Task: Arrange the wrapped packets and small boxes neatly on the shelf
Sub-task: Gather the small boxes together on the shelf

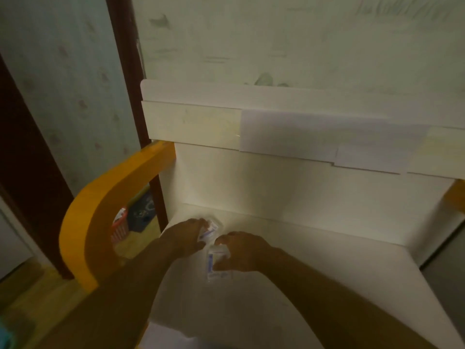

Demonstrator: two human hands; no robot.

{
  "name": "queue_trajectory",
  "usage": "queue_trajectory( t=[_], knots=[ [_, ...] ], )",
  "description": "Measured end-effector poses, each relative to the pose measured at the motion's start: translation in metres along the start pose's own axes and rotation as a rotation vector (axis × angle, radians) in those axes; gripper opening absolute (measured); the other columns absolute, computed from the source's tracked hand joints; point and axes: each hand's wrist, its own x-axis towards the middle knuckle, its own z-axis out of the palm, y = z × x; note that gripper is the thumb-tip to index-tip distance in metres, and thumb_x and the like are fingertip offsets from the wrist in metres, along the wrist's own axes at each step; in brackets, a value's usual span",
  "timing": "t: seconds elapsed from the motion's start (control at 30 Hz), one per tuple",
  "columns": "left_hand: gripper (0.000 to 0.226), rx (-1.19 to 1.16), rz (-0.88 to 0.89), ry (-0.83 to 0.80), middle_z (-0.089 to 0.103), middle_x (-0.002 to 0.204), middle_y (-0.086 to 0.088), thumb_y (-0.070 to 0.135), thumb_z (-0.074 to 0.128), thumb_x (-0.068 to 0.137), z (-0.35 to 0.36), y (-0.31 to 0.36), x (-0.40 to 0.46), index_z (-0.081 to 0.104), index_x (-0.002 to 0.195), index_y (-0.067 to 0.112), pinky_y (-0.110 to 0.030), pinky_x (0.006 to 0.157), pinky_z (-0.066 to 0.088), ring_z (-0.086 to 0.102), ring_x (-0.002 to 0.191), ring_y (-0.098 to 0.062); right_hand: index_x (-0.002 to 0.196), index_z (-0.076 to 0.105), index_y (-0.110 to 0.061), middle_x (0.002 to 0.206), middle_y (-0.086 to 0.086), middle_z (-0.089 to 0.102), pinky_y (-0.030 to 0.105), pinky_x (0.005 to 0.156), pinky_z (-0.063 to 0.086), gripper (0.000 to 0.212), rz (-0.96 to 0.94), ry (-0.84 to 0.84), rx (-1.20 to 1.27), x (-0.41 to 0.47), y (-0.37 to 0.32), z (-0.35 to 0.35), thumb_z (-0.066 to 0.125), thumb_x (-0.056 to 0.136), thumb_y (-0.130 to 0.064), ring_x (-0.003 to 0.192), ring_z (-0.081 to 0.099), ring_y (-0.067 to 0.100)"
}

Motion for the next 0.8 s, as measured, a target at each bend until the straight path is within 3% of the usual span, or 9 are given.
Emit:
queue_trajectory(
  t=[0.17, 0.3, 0.47, 0.63, 0.8],
  knots=[
    [0.055, -0.053, -0.039, 0.008, 0.057, 0.129, -0.005, 0.036, 0.067, 0.086, 0.001, -0.001, 0.007, 0.040, 0.131, 0.019, -0.026, 0.087, 0.045, 0.059, 0.110, -0.019, 0.142, 0.038, -0.026, 0.137, 0.001, 0.051, 0.035, 0.097, 0.044, 0.086, 0.031, -0.023, 0.065, -0.005, -0.010, 0.008, 0.073, 0.071, -0.061, 0.119, 0.051, 0.021],
    [0.067, -0.025, -0.012, 0.006, 0.054, 0.133, -0.004, 0.040, 0.070, 0.081, -0.007, -0.006, 0.001, 0.036, 0.137, 0.023, -0.032, 0.092, 0.049, 0.057, 0.114, -0.022, 0.143, 0.035, -0.025, 0.140, -0.001, 0.049, 0.036, 0.100, 0.044, 0.099, 0.018, -0.048, -0.004, -0.009, -0.013, 0.009, 0.078, 0.062, -0.063, 0.122, 0.050, 0.020],
    [0.065, 0.012, 0.037, 0.035, 0.051, 0.138, 0.000, 0.041, 0.066, 0.082, -0.039, -0.004, -0.012, 0.038, 0.138, 0.027, -0.035, 0.098, 0.047, 0.053, 0.121, -0.022, 0.143, 0.035, -0.024, 0.136, 0.001, 0.052, 0.036, 0.097, 0.043, 0.092, 0.016, -0.027, -0.031, -0.014, -0.012, -0.003, 0.074, 0.068, -0.063, 0.119, 0.052, 0.020],
    [0.061, -0.118, 0.111, 0.155, 0.056, 0.134, 0.003, 0.041, 0.070, 0.081, -0.079, 0.020, -0.021, 0.045, 0.135, 0.029, -0.033, 0.094, 0.050, 0.057, 0.113, -0.018, 0.142, 0.037, -0.026, 0.135, 0.003, 0.053, 0.037, 0.097, 0.044, 0.091, 0.069, 0.063, -0.117, -0.036, 0.006, -0.062, 0.070, 0.068, -0.068, 0.117, 0.053, 0.022],
    [0.060, -0.129, 0.201, 0.166, 0.059, 0.131, 0.006, 0.049, 0.071, 0.077, -0.111, 0.052, -0.021, 0.049, 0.131, 0.034, -0.031, 0.092, 0.052, 0.060, 0.106, -0.013, 0.141, 0.038, -0.027, 0.134, 0.002, 0.053, 0.037, 0.095, 0.044, 0.091, 0.137, 0.193, -0.226, -0.083, 0.036, -0.129, 0.073, 0.067, -0.067, 0.119, 0.051, 0.023]
  ],
)
